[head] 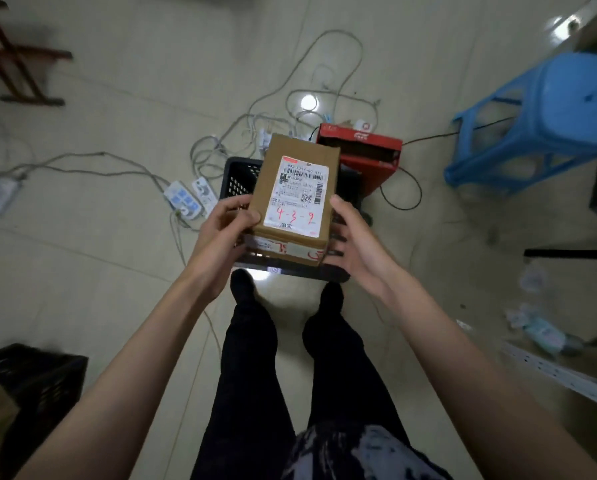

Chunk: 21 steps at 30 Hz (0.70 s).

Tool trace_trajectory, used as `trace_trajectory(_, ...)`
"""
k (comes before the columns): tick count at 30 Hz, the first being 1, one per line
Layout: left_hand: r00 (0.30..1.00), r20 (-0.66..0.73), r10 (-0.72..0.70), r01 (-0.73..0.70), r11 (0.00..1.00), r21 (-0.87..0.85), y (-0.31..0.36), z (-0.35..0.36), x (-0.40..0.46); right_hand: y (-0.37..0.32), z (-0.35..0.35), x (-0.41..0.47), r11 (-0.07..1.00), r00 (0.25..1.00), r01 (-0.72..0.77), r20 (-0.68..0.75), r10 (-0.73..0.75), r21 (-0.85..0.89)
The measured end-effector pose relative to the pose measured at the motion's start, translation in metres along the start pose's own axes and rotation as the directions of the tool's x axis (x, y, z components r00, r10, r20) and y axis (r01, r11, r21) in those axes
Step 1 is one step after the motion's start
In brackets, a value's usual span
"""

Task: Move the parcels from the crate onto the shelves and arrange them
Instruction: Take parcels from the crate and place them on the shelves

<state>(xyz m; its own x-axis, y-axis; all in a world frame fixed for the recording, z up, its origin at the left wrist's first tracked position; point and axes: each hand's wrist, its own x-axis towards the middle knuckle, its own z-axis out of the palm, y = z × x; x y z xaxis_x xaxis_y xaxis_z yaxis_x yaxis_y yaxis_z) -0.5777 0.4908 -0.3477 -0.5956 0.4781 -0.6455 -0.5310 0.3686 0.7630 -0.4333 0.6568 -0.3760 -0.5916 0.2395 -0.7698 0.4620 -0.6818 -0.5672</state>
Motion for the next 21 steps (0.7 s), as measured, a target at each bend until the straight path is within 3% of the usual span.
trace_trajectory(8,0.960,0.234,0.155,-0.177,0.981,0.078,0.070,0.045,-0.060,-0.054,-0.017,-0.099,0.972,0.972,0.230,-0.050,-0.228,0.046)
trace_trajectory(12,0.907,0.388,0.161,-0.226,0.966,0.127,0.094,0.073,-0.066,-0.058,-0.028,-0.144,0.928,0.915,0.368,-0.197,-0.352,0.051)
trace_trajectory(21,0.608,0.792,0.050,-0.457,0.838,0.298,0.141,0.121,-0.077,-0.034,-0.010,-0.222,0.793,0.657,0.605,-0.608,-0.446,0.073)
